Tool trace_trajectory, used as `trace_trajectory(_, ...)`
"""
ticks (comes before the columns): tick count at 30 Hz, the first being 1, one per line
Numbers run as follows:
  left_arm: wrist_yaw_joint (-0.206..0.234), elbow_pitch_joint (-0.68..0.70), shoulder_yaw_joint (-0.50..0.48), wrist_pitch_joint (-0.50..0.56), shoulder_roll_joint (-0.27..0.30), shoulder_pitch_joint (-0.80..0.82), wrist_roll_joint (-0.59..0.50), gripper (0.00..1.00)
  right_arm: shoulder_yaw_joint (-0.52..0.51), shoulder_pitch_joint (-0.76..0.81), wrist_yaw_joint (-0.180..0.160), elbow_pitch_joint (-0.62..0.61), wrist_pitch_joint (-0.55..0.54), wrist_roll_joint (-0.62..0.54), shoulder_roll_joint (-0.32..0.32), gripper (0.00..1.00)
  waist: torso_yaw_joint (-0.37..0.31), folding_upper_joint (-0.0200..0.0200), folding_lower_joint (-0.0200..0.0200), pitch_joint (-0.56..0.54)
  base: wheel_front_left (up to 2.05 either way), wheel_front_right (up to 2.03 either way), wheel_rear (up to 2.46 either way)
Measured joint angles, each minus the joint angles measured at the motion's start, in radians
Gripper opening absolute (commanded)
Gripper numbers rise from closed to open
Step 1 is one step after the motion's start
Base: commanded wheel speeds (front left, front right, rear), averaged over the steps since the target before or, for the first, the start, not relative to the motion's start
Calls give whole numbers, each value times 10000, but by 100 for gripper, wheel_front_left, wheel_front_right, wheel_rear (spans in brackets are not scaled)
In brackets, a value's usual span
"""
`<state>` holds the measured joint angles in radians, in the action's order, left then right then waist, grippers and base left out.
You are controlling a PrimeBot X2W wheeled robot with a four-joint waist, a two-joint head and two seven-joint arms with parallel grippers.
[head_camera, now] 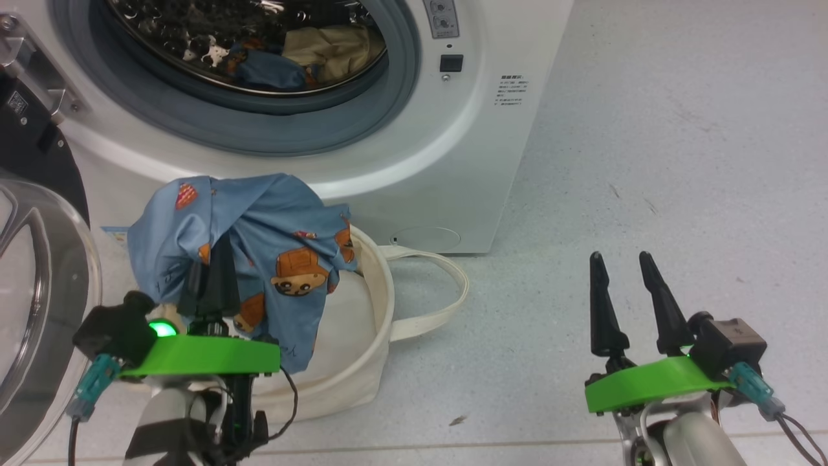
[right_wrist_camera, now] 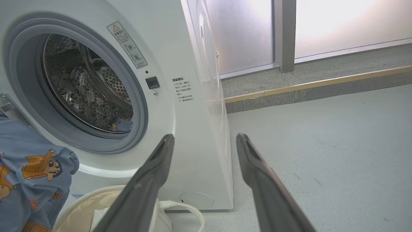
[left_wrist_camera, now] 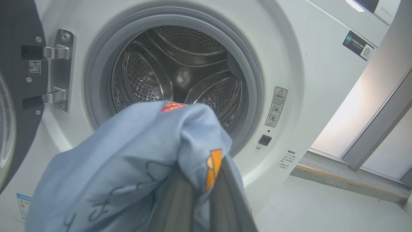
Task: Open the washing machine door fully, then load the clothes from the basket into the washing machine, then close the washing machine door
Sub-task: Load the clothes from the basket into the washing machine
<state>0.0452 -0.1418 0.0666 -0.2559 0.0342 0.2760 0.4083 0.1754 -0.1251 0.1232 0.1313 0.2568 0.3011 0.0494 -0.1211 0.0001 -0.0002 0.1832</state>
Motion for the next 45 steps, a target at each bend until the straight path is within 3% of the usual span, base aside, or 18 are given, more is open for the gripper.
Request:
trace_trajectory(10,73,21,117,0,6,-70,25,0,29,58,0,-8,0,0,0,100,-149,0,2,73,0,0,0)
trace_trajectory(17,-38,-136,104,0,6,666,-88,0,109,-80,0,-169,0,84,0,100,-313,0,3,735,0,0,0)
trace_trajectory(25,-261,-677,-437,-2,-13,2963,-746,0,142,-879,0,-343,0,178,-2,100,-581,-1,5,1976,0,0,0)
trace_trajectory(35,-1053,-2299,-2410,-12,-15,6678,-2052,0,560,-1818,0,-562,0,865,0,100,-1463,-1,6,3888,0,0,0)
trace_trajectory(45,-1058,-3935,-2759,-13,433,10703,-3141,0,951,-2662,0,-826,0,1340,-2,100,-2131,-2,5,5670,0,0,0)
